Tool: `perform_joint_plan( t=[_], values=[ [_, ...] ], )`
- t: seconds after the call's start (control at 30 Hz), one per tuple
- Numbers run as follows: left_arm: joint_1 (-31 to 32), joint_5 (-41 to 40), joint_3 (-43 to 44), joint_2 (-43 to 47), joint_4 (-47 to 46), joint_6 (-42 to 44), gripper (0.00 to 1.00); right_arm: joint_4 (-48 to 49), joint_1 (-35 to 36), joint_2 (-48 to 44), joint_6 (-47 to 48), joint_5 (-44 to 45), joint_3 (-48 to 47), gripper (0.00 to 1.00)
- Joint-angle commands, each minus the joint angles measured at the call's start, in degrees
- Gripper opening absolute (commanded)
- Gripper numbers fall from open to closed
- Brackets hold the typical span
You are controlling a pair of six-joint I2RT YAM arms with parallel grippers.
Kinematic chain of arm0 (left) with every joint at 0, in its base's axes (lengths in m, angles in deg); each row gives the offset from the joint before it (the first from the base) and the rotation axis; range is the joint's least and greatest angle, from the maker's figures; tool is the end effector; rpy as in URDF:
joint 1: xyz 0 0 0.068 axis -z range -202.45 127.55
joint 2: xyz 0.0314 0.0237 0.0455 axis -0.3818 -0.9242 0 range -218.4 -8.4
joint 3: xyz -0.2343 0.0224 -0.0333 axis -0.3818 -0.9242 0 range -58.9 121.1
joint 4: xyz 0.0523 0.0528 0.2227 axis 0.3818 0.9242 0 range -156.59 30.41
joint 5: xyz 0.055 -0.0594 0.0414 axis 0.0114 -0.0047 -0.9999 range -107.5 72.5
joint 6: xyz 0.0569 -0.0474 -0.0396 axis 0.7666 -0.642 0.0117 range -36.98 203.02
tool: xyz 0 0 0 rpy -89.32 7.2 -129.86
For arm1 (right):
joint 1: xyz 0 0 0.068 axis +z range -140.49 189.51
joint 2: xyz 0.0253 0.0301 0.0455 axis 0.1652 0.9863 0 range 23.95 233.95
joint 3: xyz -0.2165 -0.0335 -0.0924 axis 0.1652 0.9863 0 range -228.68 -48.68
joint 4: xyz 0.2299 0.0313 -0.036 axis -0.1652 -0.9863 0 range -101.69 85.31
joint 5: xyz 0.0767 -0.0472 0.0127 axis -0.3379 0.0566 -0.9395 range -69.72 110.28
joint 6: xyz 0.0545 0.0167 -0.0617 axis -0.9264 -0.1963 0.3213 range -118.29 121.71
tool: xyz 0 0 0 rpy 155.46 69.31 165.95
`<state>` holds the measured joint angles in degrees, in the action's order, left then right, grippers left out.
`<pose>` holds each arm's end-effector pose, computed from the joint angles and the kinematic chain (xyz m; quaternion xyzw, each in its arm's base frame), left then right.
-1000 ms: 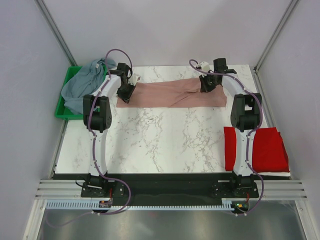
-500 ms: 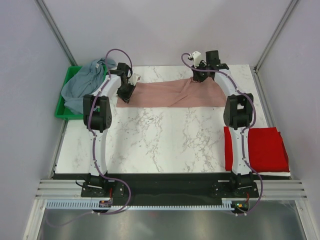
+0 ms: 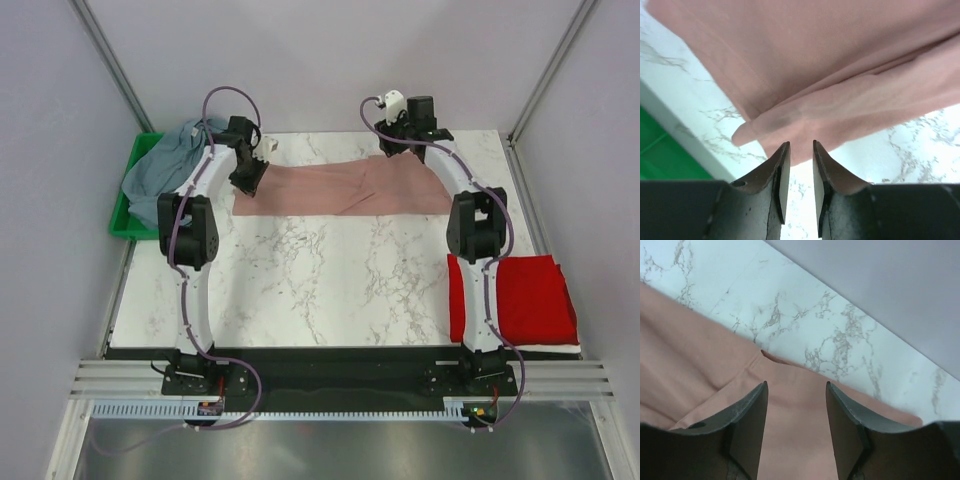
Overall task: Fold and stack the t-shirts
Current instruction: Fold the tshirt
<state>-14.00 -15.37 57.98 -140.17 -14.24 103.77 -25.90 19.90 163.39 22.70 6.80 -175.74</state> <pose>0.4478 -0.0692 0.1495 0.2507 0.9476 0.0030 0.1980 0.5264 0.1140 0.1932 -0.2901 0.8275 0.0596 0.4769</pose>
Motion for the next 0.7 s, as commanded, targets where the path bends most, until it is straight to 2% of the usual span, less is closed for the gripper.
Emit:
perform_joint_plan(
  t=[0.0, 0.27, 0.37, 0.5, 0.67],
  values=[
    [-0.01, 3.75, -1.46, 7.66, -1.12, 4.99, 0.32, 7.76, -0.46, -11.19, -1.31, 0.47, 5.94, 0.58],
    [0.08, 3.93, -10.79, 9.95, -1.12, 24.57, 0.38, 0.83, -0.81, -19.63, -0.08, -2.43, 20.26, 0.59],
    [0.08, 2.88, -12.46, 9.16, -1.47, 27.75, 0.42, 0.56, -0.73, -22.8, -0.34, -3.48, 25.54, 0.59],
    [0.08, 1.56, -10.98, 5.57, -1.82, 29.69, 0.51, 0.29, -0.9, -25.87, -1.74, -4.63, 30.28, 0.59],
    [0.08, 0.42, -8.6, 2.57, -1.91, 30.22, 0.53, 0.29, -0.81, -28.16, -2.18, -5.77, 34.16, 0.59]
  ],
)
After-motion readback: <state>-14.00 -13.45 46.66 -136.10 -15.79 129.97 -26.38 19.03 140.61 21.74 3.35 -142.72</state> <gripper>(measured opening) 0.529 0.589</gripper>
